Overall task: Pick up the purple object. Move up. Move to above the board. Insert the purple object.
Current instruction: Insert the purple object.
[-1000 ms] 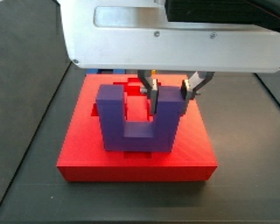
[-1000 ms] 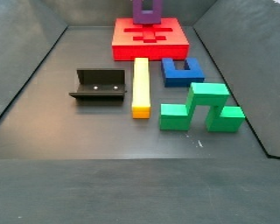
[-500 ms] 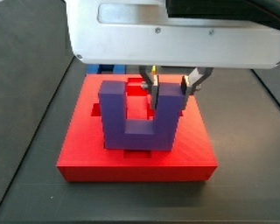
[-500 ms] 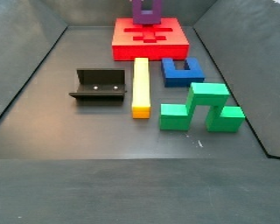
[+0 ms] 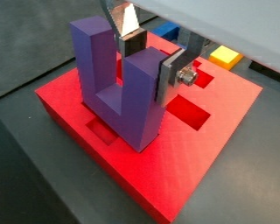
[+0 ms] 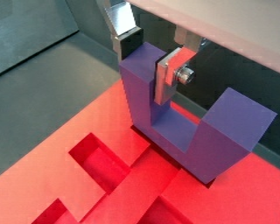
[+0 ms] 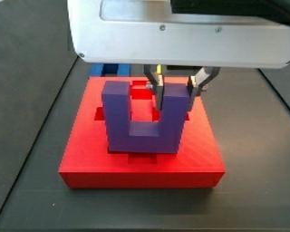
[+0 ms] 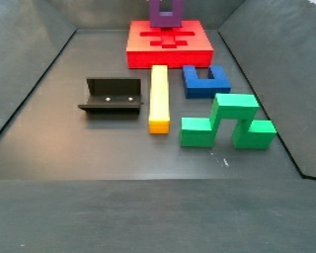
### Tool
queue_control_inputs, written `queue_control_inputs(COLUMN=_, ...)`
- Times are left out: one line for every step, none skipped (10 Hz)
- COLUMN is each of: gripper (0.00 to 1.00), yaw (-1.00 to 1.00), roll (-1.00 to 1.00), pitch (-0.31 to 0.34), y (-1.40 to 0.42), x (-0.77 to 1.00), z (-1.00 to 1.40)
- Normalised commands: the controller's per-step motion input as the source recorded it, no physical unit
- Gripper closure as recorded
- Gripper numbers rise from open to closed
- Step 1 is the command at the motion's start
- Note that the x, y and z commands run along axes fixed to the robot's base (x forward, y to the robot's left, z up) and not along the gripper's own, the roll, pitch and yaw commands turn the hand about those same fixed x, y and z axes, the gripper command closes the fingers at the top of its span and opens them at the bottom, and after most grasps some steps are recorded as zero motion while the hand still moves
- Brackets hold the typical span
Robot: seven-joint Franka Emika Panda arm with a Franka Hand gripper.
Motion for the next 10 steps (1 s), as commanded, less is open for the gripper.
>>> queue_control_inputs(gripper=1.0, yaw=0.0, roll=0.25, pitch=0.0, y=0.0, x=0.0, z=-0.03)
queue_control_inputs(gripper=1.0, yaw=0.0, roll=0.25, pitch=0.0, y=0.0, x=0.0, z=-0.07)
queue_control_inputs(gripper=1.0, yaw=0.0, roll=0.32, pitch=-0.003, y=-0.06, x=0.0, z=-0.12)
queue_control_inputs(gripper=1.0, yaw=0.01, roll=0.43, pitch=0.0, y=-0.11, x=0.0, z=-0.2)
queue_control_inputs(gripper=1.0, yaw=0.0, roll=0.42, pitch=0.0, y=-0.05, x=0.0, z=-0.16)
queue_control_inputs(gripper=1.0, yaw=0.02, roll=0.4, pitch=0.0, y=-0.06, x=0.0, z=-0.15)
queue_control_inputs(gripper=1.0, yaw=0.0, roll=0.4, pitch=0.0, y=-0.08, x=0.01, z=-0.27)
queue_control_inputs(gripper=1.0, yaw=0.0, roll=0.37, pitch=0.0, y=-0.04, x=0.09, z=-0.58)
queue_control_inputs(gripper=1.0, yaw=-0.01, roll=0.31, pitch=0.0, y=-0.05, x=0.1, z=-0.76)
queue_control_inputs(gripper=1.0, yaw=0.0, roll=0.4, pitch=0.019, y=-0.33, x=0.0, z=-0.54)
